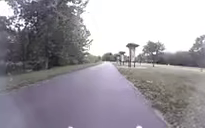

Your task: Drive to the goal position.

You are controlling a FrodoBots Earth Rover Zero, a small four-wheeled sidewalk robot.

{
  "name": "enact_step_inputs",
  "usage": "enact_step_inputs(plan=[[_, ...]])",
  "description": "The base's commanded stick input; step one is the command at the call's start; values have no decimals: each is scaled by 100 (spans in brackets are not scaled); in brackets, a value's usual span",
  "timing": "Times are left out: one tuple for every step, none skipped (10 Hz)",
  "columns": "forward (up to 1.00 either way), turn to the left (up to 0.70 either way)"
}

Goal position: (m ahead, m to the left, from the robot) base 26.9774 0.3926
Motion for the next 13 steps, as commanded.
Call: enact_step_inputs(plan=[[70, 1], [70, 1], [70, 1], [70, 1], [70, 1], [70, 1], [70, 1], [70, 1], [70, 1], [70, 1], [70, 1], [70, 1], [70, 1]])
